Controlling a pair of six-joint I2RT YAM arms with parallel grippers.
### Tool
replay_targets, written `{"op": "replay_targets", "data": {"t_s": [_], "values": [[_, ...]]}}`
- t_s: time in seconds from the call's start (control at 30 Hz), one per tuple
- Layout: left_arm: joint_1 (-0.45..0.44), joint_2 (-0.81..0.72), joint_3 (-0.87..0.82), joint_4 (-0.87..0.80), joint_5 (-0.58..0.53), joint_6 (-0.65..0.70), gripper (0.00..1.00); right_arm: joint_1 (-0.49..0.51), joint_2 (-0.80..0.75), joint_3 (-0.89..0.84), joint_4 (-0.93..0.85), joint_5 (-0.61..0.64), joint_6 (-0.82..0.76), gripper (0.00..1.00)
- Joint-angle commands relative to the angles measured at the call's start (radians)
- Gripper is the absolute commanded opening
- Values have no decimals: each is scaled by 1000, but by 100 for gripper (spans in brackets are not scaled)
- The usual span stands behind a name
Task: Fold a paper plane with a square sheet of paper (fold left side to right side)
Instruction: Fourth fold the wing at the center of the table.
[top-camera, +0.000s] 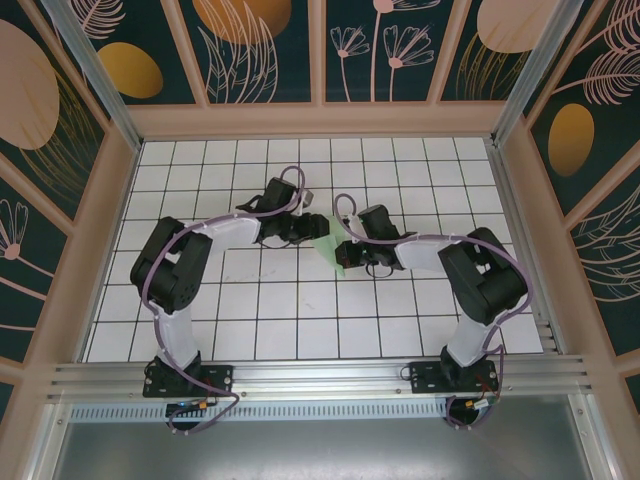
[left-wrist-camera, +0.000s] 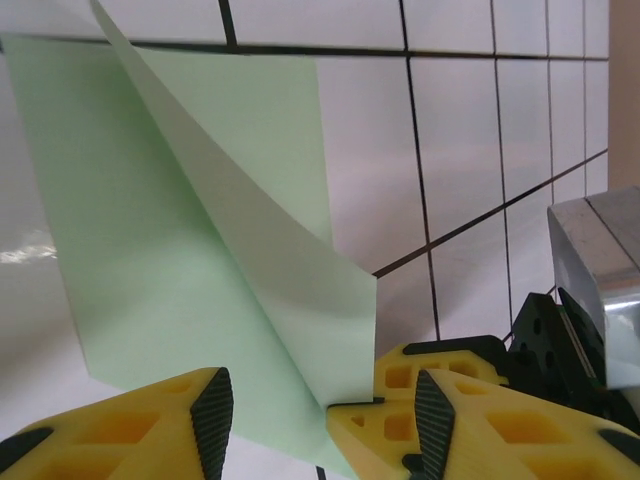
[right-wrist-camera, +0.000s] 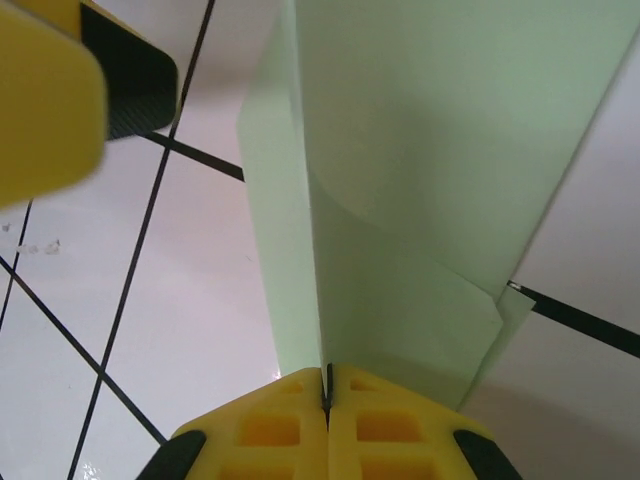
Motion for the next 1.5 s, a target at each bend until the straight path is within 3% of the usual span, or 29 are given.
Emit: {"op": "replay_targets", "data": {"t_s": [0.0, 0.27, 0.53, 1.47], "values": [[-13, 39, 37, 23, 24, -9, 53, -7, 19, -9, 26, -55, 21, 6], [-16, 71, 48, 27, 26, -15, 49, -40, 31, -26, 60, -101, 43, 6], [-16, 103, 70, 17, 17, -15, 37, -81, 46, -66, 137, -182, 89, 6], [-19, 198, 147, -15, 14, -18, 40, -125, 110, -84, 220, -282, 160, 9]]}}
